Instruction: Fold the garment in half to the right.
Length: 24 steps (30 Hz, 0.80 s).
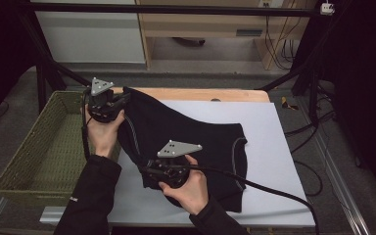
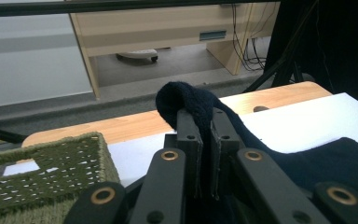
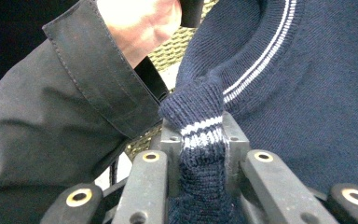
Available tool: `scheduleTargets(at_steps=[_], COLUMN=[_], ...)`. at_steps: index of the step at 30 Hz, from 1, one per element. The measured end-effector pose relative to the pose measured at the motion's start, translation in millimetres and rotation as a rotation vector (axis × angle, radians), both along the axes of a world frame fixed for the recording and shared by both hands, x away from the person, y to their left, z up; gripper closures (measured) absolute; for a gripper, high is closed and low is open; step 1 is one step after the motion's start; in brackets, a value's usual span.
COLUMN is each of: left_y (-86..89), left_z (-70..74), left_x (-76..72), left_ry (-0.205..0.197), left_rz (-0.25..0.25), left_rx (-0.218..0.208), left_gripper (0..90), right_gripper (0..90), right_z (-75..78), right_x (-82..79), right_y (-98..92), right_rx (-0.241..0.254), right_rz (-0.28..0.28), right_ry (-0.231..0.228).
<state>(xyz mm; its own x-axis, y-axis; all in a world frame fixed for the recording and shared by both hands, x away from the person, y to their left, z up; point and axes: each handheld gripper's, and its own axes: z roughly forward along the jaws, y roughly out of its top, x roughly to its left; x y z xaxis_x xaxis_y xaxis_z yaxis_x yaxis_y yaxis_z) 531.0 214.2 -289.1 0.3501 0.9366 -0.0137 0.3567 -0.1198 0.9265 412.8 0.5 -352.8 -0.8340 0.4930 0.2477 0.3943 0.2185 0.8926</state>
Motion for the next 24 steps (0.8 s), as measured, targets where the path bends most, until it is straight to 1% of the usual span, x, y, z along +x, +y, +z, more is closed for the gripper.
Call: scheduleTargets(at_steps=[7,13,19,24], left_y=[9.8,10.6,13.8,15.6], left_z=[2.0,6.5,12.4,14.1], left_x=[-2.2,-6.4,-8.8,-9.4], left_ry=[-0.002,-0.019,-0.029,-0.025], left_rz=[0.029,0.049,0.059,0.061], left_rx=[-0.008,-0.006,-0.002,0.007], left_gripper=[84.8,84.9,84.8,84.9], right_gripper=[76.7,76.6,76.6,76.6], right_z=[2.9,3.8,7.3,9.4], right_x=[0.6,0.8,-0.3,-0.2], right_y=[5.4,10.9,13.3,12.7], right_rx=[0.011,0.012,0.025,0.037], right_rz=[0.011,0.026,0.034,0.031], right_ry=[-0.001,-0.002,-0.005,-0.007])
